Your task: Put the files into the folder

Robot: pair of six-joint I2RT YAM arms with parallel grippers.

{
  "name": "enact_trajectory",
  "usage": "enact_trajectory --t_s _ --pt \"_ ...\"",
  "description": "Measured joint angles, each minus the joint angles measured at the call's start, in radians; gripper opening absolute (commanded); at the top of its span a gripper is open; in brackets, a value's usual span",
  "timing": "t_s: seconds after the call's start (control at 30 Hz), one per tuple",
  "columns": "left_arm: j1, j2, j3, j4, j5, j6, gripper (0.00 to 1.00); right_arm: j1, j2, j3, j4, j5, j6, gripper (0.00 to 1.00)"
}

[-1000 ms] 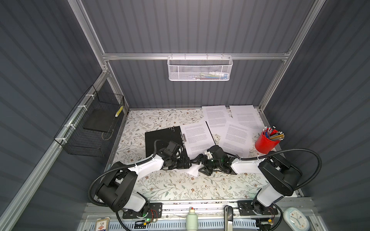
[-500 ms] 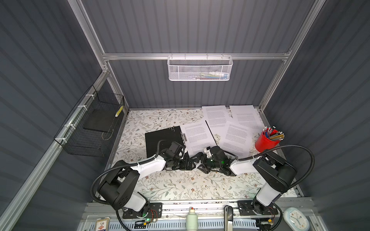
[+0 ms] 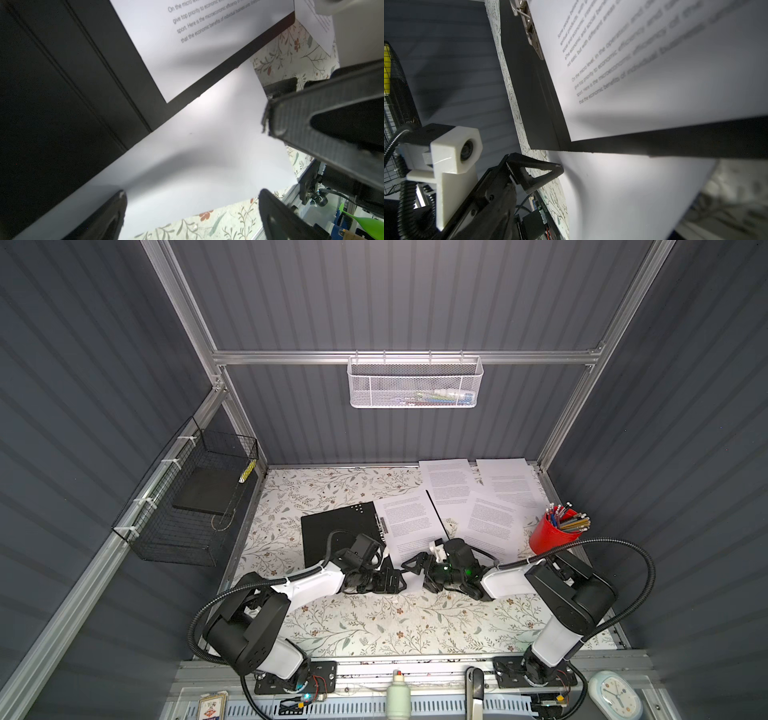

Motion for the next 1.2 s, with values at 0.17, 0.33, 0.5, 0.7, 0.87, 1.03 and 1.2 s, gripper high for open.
enact_trajectory --t_s 0.17,0.33,0.5,0.7,0.87,1.03,1.2 --pt "0.000 0.000 0.001 -0.001 0.000 -0.001 1.00 -0.001 -0.005 -0.079 0.092 -0.005 0.063 0.60" --pt "0.000 -0.002 0.004 -0.007 0.000 -0.001 1.00 -0.001 -0.006 -0.125 0.136 0.002 0.116 0.38" --pt "-0.004 -0.002 0.015 -0.039 0.008 -0.012 1.00 -0.001 0.005 -0.146 0.144 0.013 0.146 0.14" --pt "0.006 -0.006 0.063 -0.130 0.030 -0.028 1.00 0.000 0.012 -0.177 0.177 0.014 0.184 0.00" --pt "0.110 -0.071 0.129 -0.169 0.040 -0.043 1.00 0.000 -0.076 -0.217 0.138 0.014 0.200 0.00" --pt "0.207 -0.069 0.204 -0.191 0.013 -0.042 1.00 0.005 -0.277 -0.197 -0.027 0.019 0.176 0.00" --pt "0.211 0.002 0.228 -0.207 -0.024 -0.042 1.00 0.012 -0.465 -0.119 -0.254 0.039 0.116 0.00"
